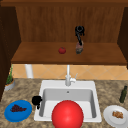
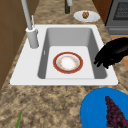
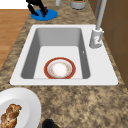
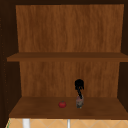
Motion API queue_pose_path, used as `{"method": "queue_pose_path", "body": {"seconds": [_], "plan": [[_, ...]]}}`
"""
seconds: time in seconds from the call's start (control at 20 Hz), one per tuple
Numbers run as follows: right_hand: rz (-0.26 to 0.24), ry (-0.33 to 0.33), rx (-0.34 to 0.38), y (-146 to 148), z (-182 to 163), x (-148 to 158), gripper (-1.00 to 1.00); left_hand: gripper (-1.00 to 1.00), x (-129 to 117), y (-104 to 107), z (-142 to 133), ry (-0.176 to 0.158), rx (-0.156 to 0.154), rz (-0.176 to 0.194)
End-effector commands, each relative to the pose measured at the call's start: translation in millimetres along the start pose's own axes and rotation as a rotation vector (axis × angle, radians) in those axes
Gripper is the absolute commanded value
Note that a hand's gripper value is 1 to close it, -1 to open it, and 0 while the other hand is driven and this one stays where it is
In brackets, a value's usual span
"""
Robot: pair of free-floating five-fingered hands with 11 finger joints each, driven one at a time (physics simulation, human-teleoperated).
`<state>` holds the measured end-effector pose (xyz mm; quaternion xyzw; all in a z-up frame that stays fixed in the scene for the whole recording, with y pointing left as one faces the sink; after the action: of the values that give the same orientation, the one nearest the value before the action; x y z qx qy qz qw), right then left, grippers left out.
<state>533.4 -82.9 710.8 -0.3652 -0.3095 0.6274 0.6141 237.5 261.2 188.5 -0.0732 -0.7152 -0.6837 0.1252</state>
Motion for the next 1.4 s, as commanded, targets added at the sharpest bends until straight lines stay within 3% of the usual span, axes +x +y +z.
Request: {"method": "queue_pose_path", "body": {"seconds": [0.0, 0.3, 0.65, 1.35], "plan": [[-0.023, -0.027, 0.124, 0, -8, -2, -1.0, 0.0, 0, 0, 0, 0.0, 0.0, 0.0], [0.006, -0.04, 0.196, 3, -42, -15, -1.0, 0.0, 0, 0, 0, 0.0, 0.0, 0.0], [0.0, -0.033, 0.299, 6, -84, -17, -1.0, 0.0, 0, 0, 0, 0.0, 0.0, 0.0], [0.004, -0.01, 0.355, 19, -96, -14, -1.0, 0.0, 0, 0, 0, 0.0, 0.0, 0.0]]}}
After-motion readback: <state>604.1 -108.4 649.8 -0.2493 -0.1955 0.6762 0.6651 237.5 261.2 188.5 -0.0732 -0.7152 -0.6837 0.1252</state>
